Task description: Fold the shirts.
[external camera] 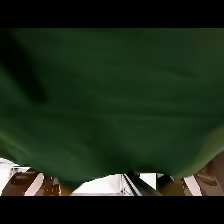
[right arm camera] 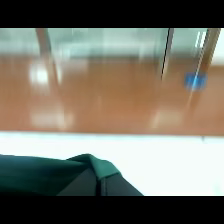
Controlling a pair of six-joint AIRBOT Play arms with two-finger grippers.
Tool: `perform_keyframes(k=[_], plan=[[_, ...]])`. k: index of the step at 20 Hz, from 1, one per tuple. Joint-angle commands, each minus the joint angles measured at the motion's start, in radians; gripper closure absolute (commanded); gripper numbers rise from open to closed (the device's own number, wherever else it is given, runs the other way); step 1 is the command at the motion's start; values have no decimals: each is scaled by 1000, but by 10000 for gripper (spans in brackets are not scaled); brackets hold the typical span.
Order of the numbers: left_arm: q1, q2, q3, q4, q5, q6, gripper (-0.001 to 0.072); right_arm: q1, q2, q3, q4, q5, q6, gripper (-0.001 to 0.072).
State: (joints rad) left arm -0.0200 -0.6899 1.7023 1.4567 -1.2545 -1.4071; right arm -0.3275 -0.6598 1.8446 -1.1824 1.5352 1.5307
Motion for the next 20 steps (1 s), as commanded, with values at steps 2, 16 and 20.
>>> perform_keyframes(k=[2,16,20], plan=[[-85,-172,-222,98,55,-78,674,0,-52,-360,68,9,-68,687],[-41,-954,-159,-63,449,-409,674,42,-900,-430,286,-558,-148,687],[-34,-1012,-138,-138,419,-391,674,66,-988,-385,295,-531,-148,687]])
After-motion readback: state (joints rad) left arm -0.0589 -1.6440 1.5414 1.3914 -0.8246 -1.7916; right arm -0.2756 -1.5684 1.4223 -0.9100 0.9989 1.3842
